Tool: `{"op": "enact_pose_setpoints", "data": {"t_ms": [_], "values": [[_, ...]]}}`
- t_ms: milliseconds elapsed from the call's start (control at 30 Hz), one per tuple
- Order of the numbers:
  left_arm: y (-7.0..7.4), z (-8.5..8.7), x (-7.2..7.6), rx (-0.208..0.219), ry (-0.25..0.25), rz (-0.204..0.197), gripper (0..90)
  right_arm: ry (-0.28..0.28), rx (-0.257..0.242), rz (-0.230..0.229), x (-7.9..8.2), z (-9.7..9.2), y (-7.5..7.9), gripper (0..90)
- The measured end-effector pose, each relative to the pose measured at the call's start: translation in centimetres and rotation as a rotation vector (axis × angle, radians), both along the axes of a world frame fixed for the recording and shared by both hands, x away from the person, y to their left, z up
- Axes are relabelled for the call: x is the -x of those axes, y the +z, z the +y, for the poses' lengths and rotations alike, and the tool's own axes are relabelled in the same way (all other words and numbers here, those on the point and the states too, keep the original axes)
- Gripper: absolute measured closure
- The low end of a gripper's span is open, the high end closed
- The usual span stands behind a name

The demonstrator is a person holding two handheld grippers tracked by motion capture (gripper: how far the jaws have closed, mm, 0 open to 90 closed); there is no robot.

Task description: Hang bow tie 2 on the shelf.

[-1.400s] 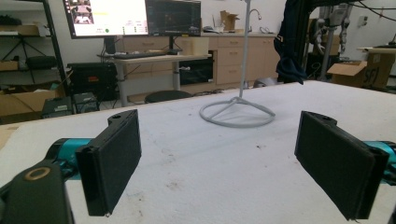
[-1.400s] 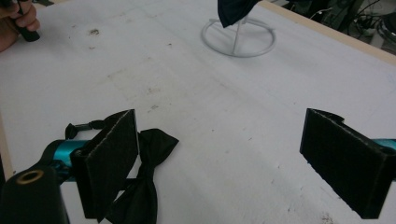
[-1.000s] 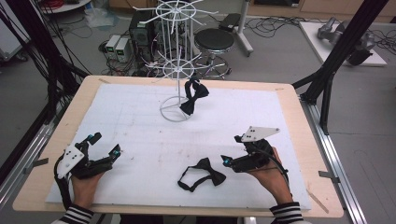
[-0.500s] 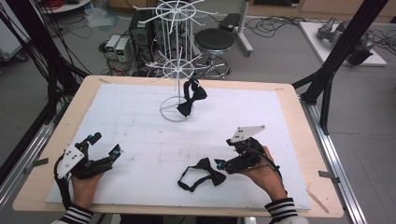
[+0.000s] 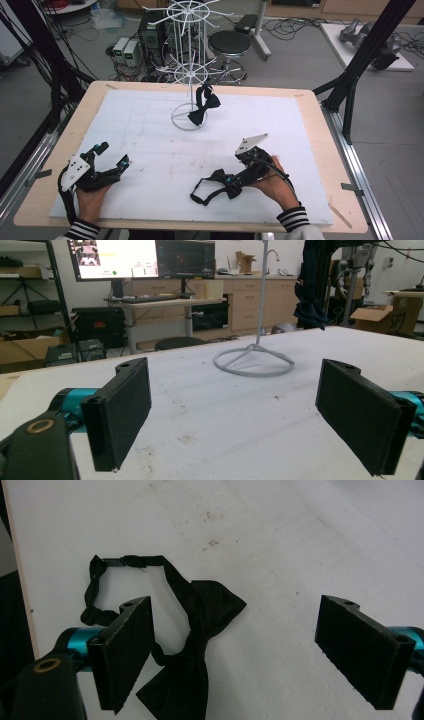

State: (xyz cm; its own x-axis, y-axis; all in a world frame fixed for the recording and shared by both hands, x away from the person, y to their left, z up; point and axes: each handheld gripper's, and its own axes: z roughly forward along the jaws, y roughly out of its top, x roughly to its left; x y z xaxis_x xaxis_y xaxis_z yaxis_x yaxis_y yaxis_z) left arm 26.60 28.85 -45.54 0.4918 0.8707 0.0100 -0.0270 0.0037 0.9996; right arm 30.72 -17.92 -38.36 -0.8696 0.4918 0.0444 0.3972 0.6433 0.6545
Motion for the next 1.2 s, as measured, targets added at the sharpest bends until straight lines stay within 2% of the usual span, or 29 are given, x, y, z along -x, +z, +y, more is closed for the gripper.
{"op": "enact_pose_setpoints", "data": {"t_ms": [167,433,600,800,933,1200], "values": [[0.0,0.0,0.0,0.000,0.000,0.000,15.0,0.006,0.016,0.023,-0.3,0.4,-0.4,16.5],[0.0,0.0,0.0,0.003,0.000,-0.001,15.0,0.009,0.070,0.042,-0.5,1.4,-0.8,21.8],[0.0,0.0,0.0,0.004,-0.001,-0.001,15.0,0.027,0.074,0.083,-0.6,2.0,-1.1,24.1],[0.0,0.0,0.0,0.004,-0.001,-0.001,15.0,0.036,0.123,0.106,-0.8,2.7,-1.4,26.1],[0.0,0.0,0.0,0.005,0.000,-0.001,15.0,0.022,0.185,0.108,-0.8,3.2,-1.5,26.4],[0.0,0.0,0.0,0.003,0.000,0.000,15.0,0.029,0.222,0.127,-1.0,3.9,-1.9,29.4]]}}
